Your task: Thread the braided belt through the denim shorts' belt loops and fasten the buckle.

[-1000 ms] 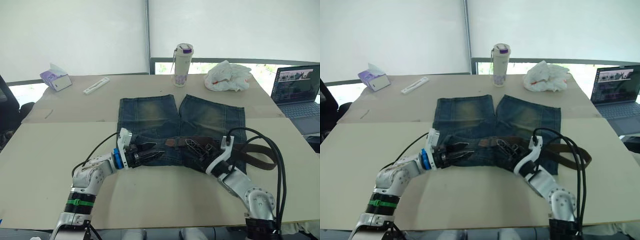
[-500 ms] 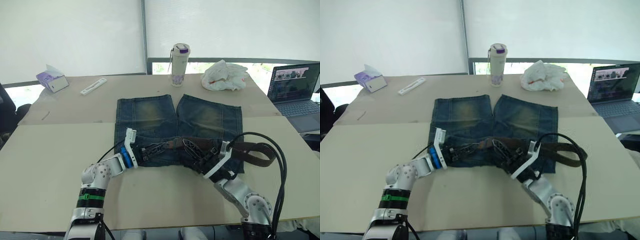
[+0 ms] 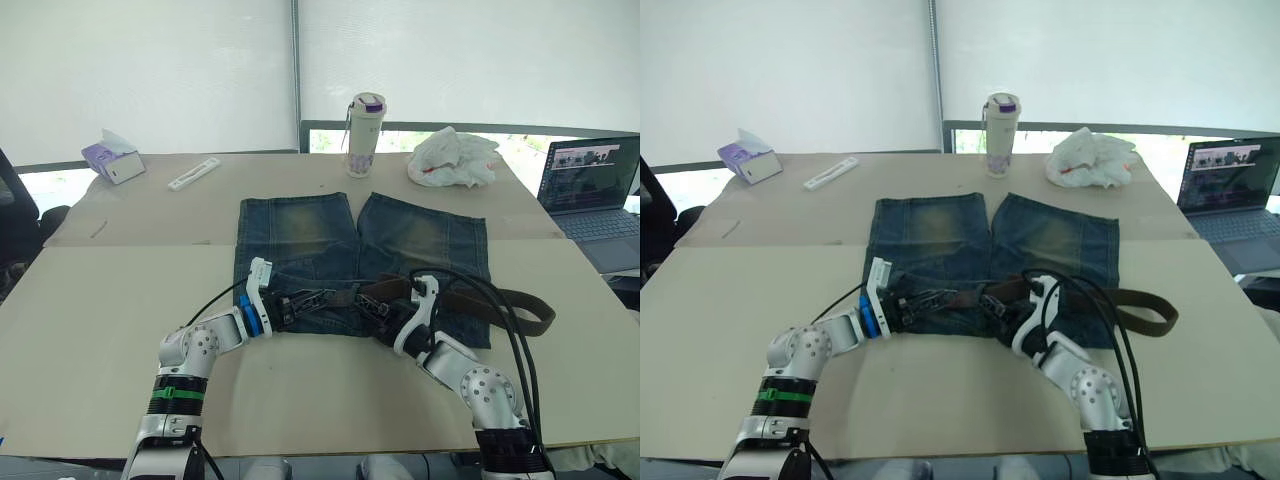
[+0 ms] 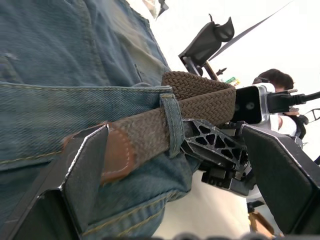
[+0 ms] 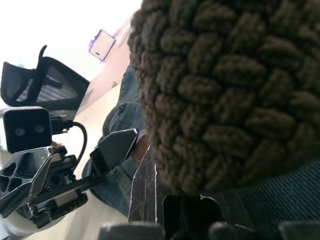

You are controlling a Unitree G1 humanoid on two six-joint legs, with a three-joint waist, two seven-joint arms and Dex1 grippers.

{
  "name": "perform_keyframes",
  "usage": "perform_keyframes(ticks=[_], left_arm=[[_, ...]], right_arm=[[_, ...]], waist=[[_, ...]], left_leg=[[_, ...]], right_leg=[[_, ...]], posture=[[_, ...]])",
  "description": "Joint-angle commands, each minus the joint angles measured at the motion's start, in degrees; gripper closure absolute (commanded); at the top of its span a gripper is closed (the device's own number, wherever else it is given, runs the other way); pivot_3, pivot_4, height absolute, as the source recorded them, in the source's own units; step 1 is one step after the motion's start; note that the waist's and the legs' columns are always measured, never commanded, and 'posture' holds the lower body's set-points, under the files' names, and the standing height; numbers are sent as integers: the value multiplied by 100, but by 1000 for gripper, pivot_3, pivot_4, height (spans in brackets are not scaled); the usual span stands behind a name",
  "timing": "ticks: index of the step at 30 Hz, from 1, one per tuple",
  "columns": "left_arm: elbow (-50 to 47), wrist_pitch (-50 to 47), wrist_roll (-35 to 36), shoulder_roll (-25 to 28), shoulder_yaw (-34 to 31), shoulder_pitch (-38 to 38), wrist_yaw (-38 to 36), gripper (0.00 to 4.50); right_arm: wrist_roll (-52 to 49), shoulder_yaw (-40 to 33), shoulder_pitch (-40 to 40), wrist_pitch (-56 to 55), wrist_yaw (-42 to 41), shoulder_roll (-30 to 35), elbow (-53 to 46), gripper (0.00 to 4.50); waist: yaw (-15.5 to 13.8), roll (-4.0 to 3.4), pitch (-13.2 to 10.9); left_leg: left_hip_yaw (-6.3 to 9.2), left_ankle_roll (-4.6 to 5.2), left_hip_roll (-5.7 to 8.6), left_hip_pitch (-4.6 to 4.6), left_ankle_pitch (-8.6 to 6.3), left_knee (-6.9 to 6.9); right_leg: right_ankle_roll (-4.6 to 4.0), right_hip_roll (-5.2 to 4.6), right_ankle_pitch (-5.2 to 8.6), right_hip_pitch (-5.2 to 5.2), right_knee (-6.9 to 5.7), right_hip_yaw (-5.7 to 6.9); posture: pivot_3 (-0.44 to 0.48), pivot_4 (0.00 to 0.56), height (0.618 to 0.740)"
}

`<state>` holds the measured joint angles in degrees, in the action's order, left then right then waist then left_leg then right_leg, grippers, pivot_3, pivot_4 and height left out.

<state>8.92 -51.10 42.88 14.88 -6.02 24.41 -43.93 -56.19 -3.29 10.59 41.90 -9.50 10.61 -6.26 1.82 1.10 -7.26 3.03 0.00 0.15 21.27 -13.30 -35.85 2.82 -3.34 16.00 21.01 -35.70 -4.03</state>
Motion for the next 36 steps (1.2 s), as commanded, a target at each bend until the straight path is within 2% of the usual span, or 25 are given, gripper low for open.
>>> perform_keyframes(ticks=[1,7,17,27,28,29,32,36], left_arm=[[-235,112,65,182,-185,25,-102,36],[-47,118,-108,328,-5,-3,-248,36],[363,243,-352,-144,280,264,-168,36],[538,-8,4,-487,-140,402,27,36],[543,-44,30,-516,-188,418,63,556],[532,-55,13,-525,-192,420,72,848],[469,-54,-68,-527,-112,375,38,2147],[463,22,-122,-572,-75,348,77,4204]], right_arm=[[41,-429,-143,35,213,-125,338,4500],[-444,-747,-247,223,-59,-400,333,4500],[-662,-746,-408,578,-464,-415,112,4500],[-535,-656,-424,625,-609,-416,34,4500],[-512,-639,-426,639,-626,-407,22,4500],[-500,-635,-428,650,-632,-404,15,4500],[-457,-626,-429,658,-648,-406,18,4500],[-378,-566,-460,636,-770,-352,-62,4500]], waist=[[6,0,0],[-3,-2,-2],[-39,-5,-4],[-39,-6,-4],[-38,-5,-4],[-37,-6,-5],[-34,-6,-5],[-31,-6,-5]], left_leg=[[0,0,-2,0,0,1],[1,0,0,5,0,4],[4,0,-1,17,0,13],[3,0,0,18,0,13],[3,0,0,19,0,13],[3,0,0,19,0,13],[3,0,0,19,0,13],[2,0,0,19,0,13]], right_leg=[[-1,0,-1,2,0,0],[-21,-5,-12,6,0,1],[-21,-2,-12,17,2,4],[-19,1,-11,18,3,6],[-17,1,-10,18,4,6],[-17,1,-10,18,4,6],[-17,4,-10,19,4,6],[-18,4,-10,19,4,6]], posture=[[0,150,740],[0,150,740],[0,150,740],[0,150,740],[0,150,740],[0,150,740],[0,150,740],[0,150,740]])
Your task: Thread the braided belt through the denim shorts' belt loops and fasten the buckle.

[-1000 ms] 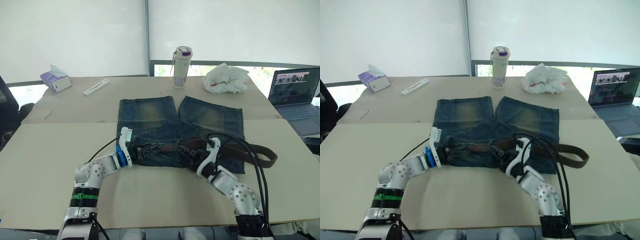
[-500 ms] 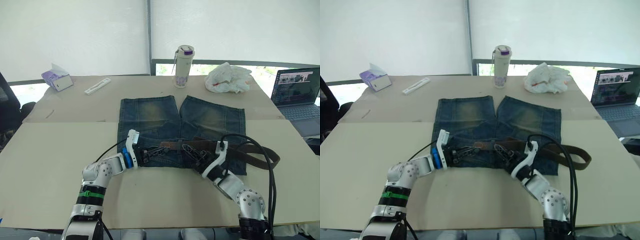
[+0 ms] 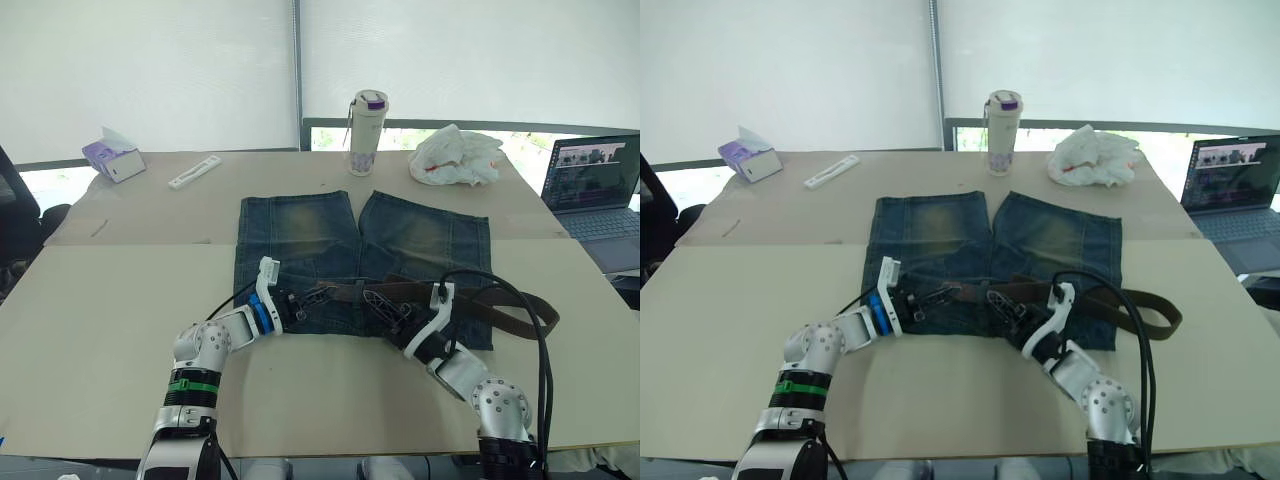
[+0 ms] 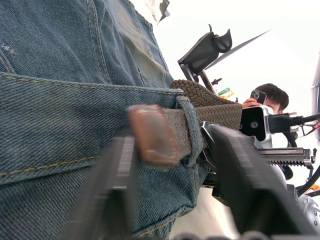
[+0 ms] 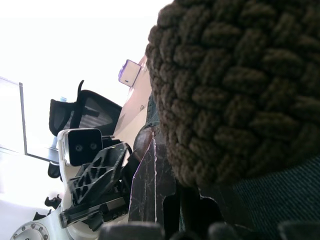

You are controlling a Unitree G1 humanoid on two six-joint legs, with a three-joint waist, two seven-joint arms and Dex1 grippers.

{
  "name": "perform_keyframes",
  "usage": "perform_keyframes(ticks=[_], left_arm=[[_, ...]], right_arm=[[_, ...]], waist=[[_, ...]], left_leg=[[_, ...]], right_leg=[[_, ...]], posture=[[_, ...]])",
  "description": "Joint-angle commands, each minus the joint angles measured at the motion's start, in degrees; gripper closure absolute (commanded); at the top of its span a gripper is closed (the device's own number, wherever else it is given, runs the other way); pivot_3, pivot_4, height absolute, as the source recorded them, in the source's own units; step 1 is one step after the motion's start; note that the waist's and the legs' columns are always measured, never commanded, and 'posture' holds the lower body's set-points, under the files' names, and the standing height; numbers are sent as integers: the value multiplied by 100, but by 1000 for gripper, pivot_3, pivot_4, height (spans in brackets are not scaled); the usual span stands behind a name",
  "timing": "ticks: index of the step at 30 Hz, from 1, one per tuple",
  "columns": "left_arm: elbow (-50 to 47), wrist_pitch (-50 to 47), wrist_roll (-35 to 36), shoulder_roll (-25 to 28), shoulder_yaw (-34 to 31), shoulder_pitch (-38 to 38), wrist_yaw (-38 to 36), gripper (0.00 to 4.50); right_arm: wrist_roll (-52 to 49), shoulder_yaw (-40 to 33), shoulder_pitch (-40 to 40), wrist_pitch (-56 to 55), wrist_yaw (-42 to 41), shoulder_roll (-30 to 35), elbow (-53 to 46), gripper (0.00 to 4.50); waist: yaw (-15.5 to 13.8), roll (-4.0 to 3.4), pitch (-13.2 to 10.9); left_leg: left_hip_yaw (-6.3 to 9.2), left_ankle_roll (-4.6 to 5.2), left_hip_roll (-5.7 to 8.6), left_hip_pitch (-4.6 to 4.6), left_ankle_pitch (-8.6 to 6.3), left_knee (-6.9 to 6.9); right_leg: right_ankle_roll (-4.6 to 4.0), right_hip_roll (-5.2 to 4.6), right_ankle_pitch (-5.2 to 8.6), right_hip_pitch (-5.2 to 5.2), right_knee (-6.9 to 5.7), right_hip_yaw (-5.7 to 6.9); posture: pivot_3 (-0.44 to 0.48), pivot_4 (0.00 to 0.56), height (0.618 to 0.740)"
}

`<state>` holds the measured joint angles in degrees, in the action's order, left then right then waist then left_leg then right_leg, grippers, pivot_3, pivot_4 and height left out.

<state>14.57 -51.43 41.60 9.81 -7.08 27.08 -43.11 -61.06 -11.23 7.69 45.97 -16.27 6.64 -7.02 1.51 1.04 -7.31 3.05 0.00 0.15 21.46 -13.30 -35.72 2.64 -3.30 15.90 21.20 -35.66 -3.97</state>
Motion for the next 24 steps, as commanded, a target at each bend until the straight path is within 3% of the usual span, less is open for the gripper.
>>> perform_keyframes(ticks=[1,6,11,14,19,24], left_arm=[[-88,82,3,-97,20,82,35,4487],[-252,168,-129,-200,167,-50,144,4500],[-700,342,-363,93,442,-200,23,4500],[-901,352,-341,250,417,-223,28,4500],[-1002,443,-346,462,214,-160,169,4500],[-973,520,-359,585,215,-105,154,4500]], right_arm=[[160,264,-204,186,-189,87,-58,4121],[436,364,-478,69,-442,496,-672,2399],[1253,614,-1113,-365,-1319,1886,-1906,728],[1528,177,-1380,-691,-1528,2403,-2109,728],[2165,-784,-1601,-1198,-1370,2868,-1567,728],[2967,-580,-1782,-1096,-1444,3509,-1143,728]], waist=[[-3,-1,-1],[-26,-14,-10],[-48,-22,-12],[-41,-20,-14],[-60,-16,-17],[-81,-17,-17]], left_leg=[[0,0,0,0,0,0],[1,0,1,13,0,0],[-1,0,8,28,0,-6],[-1,0,1,28,0,-4],[-1,0,-1,33,0,-5],[-3,0,2,41,0,-4]], right_leg=[[0,0,0,0,0,0],[15,-1,8,7,4,1],[38,-3,21,14,9,2],[44,9,24,12,27,3],[47,9,22,8,43,1],[23,4,6,9,55,2]], posture=[[0,150,740],[0,150,740],[0,150,740],[0,150,740],[0,150,740],[0,150,740]])
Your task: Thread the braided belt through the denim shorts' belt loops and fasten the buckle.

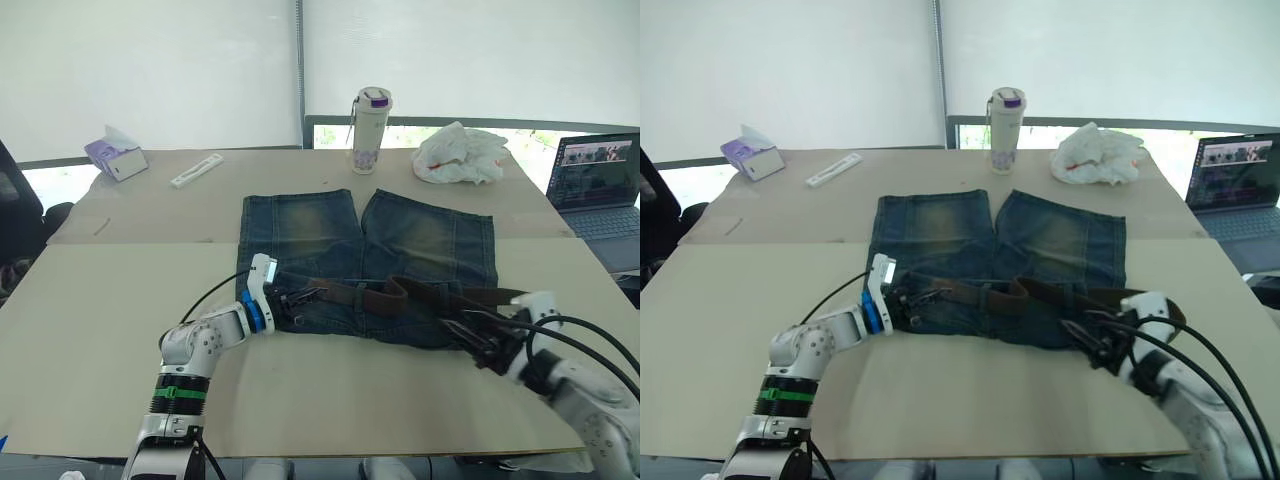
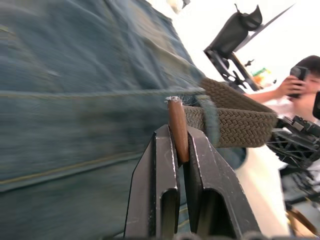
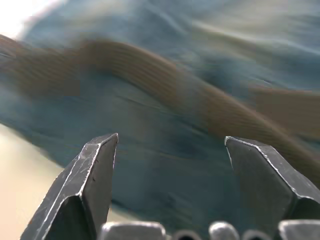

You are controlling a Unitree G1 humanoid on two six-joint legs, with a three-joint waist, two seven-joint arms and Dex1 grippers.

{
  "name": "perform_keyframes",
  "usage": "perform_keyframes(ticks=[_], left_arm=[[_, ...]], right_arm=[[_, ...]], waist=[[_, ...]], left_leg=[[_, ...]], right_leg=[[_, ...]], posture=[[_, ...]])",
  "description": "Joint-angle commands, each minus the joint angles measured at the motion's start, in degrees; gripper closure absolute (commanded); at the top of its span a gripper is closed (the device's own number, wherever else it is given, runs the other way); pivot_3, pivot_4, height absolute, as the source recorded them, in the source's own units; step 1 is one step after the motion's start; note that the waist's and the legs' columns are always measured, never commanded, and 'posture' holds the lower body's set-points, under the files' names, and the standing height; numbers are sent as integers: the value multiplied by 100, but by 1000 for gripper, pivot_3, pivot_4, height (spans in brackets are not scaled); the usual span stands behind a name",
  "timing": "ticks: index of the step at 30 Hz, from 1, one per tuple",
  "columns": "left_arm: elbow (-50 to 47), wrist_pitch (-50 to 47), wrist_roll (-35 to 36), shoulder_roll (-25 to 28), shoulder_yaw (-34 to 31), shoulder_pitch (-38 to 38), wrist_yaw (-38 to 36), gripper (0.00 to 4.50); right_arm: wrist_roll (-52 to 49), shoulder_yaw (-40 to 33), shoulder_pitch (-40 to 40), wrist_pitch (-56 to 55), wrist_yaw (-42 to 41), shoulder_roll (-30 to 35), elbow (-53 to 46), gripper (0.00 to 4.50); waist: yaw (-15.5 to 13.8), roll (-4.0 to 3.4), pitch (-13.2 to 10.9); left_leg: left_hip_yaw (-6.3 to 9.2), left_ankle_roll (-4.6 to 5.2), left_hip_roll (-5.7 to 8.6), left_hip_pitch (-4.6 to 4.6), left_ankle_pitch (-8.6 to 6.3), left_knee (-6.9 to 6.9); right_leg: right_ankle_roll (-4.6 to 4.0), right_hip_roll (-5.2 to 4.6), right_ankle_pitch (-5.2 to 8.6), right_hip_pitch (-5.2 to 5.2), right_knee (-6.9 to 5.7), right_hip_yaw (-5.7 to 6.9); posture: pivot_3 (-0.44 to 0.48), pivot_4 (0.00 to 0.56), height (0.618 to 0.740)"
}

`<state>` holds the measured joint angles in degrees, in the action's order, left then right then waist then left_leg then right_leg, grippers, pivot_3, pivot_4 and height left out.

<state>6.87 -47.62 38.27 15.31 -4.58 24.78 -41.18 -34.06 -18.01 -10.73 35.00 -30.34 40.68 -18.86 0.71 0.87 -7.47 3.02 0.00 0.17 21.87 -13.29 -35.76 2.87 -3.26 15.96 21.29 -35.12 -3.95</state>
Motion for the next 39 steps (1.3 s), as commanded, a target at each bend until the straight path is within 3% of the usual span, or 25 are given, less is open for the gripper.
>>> perform_keyframes(ticks=[1,5,6,13,16,22,28,32,39], left_arm=[[-179,166,-43,41,-6,137,-51,4500],[-71,309,-131,42,81,195,-92,4500],[-60,327,-134,33,80,205,-98,4500],[48,459,-210,-10,95,269,-137,4500],[76,477,-204,-35,88,281,-156,4500],[51,415,-207,291,-118,114,-236,4500],[-143,133,194,1106,-1025,-317,-213,4500],[358,156,432,1573,-1906,-352,-139,4500],[897,174,776,1636,-2566,-100,-33,4500]], right_arm=[[252,147,143,170,43,76,76,728],[315,233,453,526,370,-135,169,728],[288,224,488,531,387,-205,136,1279],[462,280,414,543,264,-212,82,3679],[408,-53,617,638,646,-459,289,4464],[510,-382,582,842,987,-614,621,4464],[367,-454,434,1120,1006,-696,431,4464],[340,-523,398,1255,1073,-813,368,4464],[372,-505,387,1335,1055,-888,343,4464]], waist=[[2,4,-3],[20,10,-14],[13,9,-15],[2,-1,-11],[4,-2,-11],[-5,-15,-3],[-25,-31,7],[-68,-15,9],[-106,1,10]], left_leg=[[0,0,0,1,0,0],[-1,0,-3,-2,0,-2],[-1,0,-2,-3,0,-3],[1,0,2,3,0,-5],[0,0,2,0,0,-7],[-1,1,3,1,0,-10],[3,1,0,-4,0,-6],[7,1,2,-4,0,-10],[6,0,2,-8,0,-8]], right_leg=[[1,0,-1,0,0,0],[5,2,-3,-1,-2,-4],[6,1,-4,-1,-2,-5],[-13,-2,-18,-2,0,-2],[-12,-2,-19,-4,-1,-2],[-11,-1,-20,-6,-1,-3],[-12,-1,-20,-6,-2,1],[-12,-10,-20,-11,1,7],[-12,-14,-20,-12,1,9]], posture=[[0,150,740],[0,150,740],[0,150,740],[0,150,740],[0,150,740],[0,150,740],[0,150,740],[0,150,740],[0,150,740]])
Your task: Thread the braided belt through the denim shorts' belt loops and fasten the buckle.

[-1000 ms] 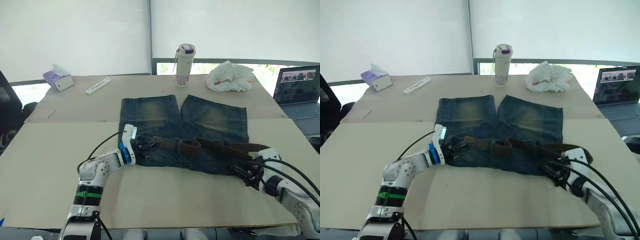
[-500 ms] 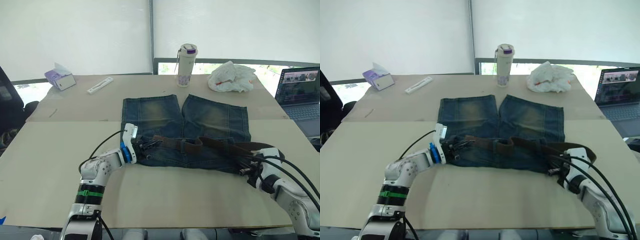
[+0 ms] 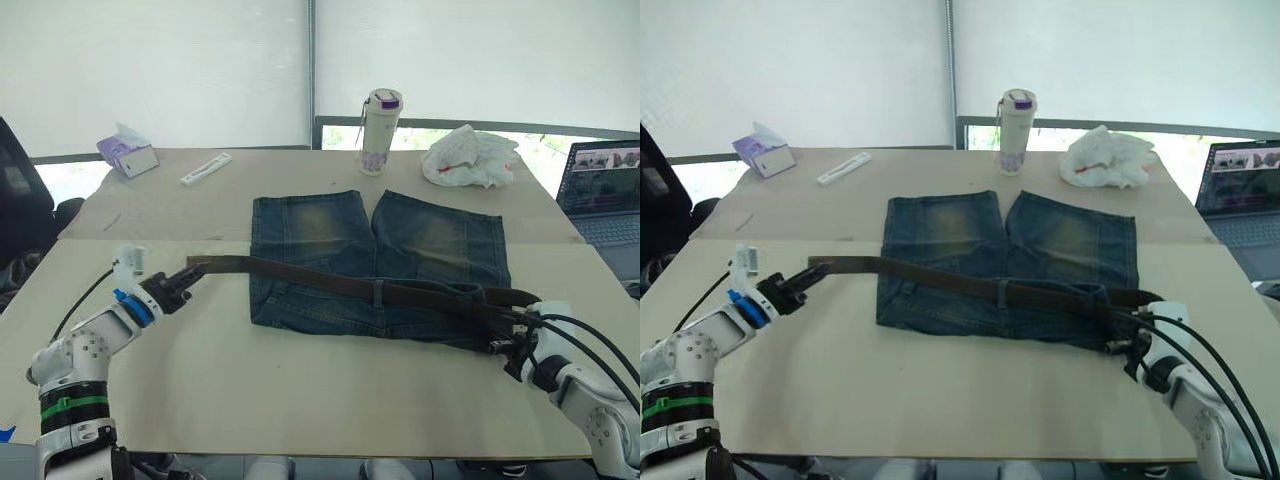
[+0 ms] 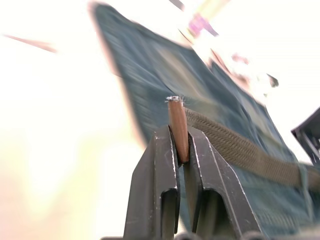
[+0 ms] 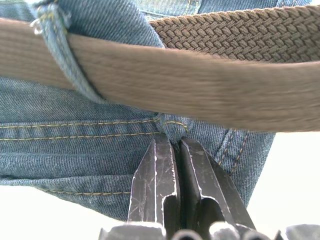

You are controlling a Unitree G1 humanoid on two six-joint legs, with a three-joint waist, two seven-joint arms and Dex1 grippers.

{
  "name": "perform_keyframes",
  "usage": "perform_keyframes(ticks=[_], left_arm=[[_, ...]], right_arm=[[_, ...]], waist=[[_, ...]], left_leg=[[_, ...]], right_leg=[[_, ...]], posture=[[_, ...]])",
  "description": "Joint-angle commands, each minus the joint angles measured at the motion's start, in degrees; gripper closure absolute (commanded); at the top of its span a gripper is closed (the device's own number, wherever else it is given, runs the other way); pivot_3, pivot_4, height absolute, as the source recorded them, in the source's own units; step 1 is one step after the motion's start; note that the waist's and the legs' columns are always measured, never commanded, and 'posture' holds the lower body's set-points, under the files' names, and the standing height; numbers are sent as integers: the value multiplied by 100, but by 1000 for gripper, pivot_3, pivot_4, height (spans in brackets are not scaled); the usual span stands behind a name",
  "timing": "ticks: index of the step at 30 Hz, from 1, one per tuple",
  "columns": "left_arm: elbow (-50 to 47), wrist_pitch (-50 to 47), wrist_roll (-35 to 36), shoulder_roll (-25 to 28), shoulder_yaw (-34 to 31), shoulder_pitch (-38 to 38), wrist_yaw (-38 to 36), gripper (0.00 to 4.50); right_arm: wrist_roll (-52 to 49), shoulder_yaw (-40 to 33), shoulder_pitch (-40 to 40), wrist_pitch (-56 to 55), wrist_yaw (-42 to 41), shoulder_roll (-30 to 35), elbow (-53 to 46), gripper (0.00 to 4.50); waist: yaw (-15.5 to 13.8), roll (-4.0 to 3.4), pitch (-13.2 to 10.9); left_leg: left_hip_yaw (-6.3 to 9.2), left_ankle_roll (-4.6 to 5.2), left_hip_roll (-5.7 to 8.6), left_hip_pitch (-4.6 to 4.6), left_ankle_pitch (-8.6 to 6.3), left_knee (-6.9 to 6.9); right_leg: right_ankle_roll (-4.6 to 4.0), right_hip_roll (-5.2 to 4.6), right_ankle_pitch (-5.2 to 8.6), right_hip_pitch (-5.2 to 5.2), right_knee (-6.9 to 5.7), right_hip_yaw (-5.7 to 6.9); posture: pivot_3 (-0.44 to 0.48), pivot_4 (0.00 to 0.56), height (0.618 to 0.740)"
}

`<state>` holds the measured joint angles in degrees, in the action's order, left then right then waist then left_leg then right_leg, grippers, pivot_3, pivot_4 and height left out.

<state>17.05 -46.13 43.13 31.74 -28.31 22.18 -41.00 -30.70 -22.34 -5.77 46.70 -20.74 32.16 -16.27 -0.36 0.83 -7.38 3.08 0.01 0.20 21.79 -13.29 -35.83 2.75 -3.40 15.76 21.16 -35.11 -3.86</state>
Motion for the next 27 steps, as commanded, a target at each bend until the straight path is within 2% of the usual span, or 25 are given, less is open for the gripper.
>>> perform_keyframes(ticks=[1,3,8,11,13,16,19,21,27], left_arm=[[-239,-60,359,-22,-156,134,-133,4500],[-537,-292,615,-106,-88,63,-250,4500],[-1327,-1028,1527,-364,-35,-106,-390,4500],[-1578,-1291,1893,-459,-23,-179,-353,4500],[-1752,-1398,1970,-619,204,-276,-300,4500],[-1860,-1368,1896,-792,487,-356,-251,4500],[-1894,-1268,1821,-908,657,-357,-180,4500],[-1904,-1284,1873,-1014,747,-306,-112,4500],[-1909,-1224,1828,-1048,890,-238,-43,4500]], right_arm=[[43,-72,-96,121,71,-37,78,4464],[-41,-74,-98,-57,-167,-17,-11,4464],[-1348,-502,-325,76,-1239,-42,-619,2672],[-1979,-720,-489,123,-1579,-20,-879,1645],[-2728,-695,-593,257,-1816,-93,-1311,951],[-3306,-499,-543,326,-1697,-225,-1592,36],[-3225,-427,-524,201,-1546,-171,-1483,36],[-3629,-461,-405,236,-1417,-194,-1496,36],[-2443,-406,-420,-156,-1350,282,-876,36]], waist=[[2,9,1],[7,10,1],[40,0,-2],[121,-6,-2],[151,-12,-2],[174,-15,0],[162,-11,-3],[135,-10,-3],[111,-9,-2]], left_leg=[[0,0,-1,0,0,0],[0,-1,-1,1,0,2],[1,-1,-6,7,0,5],[1,-1,-10,4,0,6],[-3,0,-13,-3,0,7],[-5,0,-14,-9,0,7],[-5,0,-11,-9,0,6],[-5,0,-8,-3,0,4],[-9,0,-4,-3,0,1]], right_leg=[[-1,0,0,0,0,0],[-3,-1,-2,1,0,-1],[-5,-3,-3,5,-4,-4],[-6,0,-4,7,-13,-6],[-11,2,-6,6,-14,-8],[-10,7,-6,2,-15,-10],[-10,10,-6,3,-13,-10],[-10,9,-6,7,-10,-10],[-10,7,-6,4,-6,-10]], posture=[[0,150,740],[0,150,740],[0,150,740],[0,150,740],[0,150,740],[0,150,740],[0,150,740],[0,150,740],[0,150,740]])
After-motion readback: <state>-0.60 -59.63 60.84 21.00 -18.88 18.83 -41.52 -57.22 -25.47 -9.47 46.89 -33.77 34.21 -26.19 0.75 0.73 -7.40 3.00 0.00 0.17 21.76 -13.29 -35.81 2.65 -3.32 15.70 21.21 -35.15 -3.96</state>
